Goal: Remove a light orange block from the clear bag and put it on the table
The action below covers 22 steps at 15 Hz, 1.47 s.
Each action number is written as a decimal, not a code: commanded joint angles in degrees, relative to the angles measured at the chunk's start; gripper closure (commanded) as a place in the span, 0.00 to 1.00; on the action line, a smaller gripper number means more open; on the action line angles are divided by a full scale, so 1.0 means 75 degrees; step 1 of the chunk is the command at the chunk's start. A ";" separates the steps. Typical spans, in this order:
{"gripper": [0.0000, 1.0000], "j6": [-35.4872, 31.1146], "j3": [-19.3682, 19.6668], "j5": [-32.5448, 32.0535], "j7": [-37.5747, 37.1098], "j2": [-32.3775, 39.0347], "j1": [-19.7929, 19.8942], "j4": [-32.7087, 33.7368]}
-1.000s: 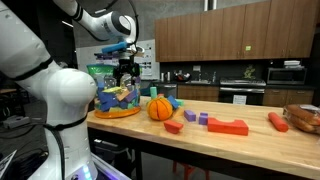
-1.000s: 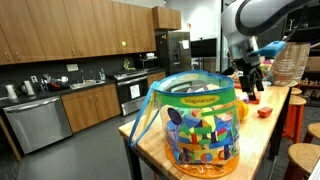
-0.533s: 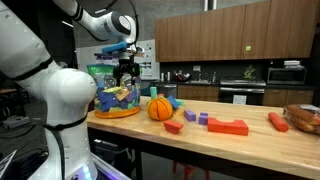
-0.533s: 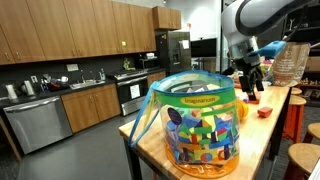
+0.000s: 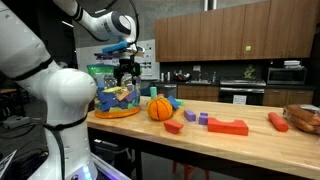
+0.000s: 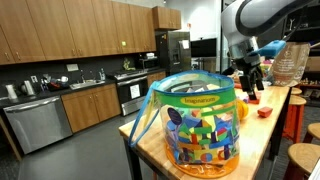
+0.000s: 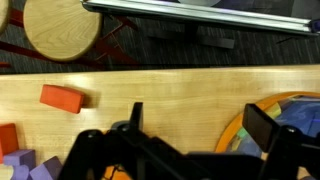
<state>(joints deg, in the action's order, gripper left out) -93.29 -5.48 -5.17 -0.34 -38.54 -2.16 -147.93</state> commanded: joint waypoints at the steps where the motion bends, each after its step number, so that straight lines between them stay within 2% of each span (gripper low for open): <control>1: 0.00 0.0180 0.0041 -0.0408 -0.0051 -0.0106 -0.0006 0.0264; 7: 0.00 0.0178 -0.0096 -0.1154 -0.0317 -0.0453 0.0009 0.0823; 12: 0.00 0.0117 -0.0363 -0.1293 -0.0628 -0.0583 -0.0070 0.1492; 16: 0.00 -0.0084 -0.0923 -0.1433 -0.0956 -0.0552 -0.0163 0.2122; 22: 0.00 -0.0282 -0.2033 -0.1774 -0.1420 0.0025 -0.0390 0.3024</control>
<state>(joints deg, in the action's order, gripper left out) -95.09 -17.93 -16.16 -8.49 -42.08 -3.71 -129.14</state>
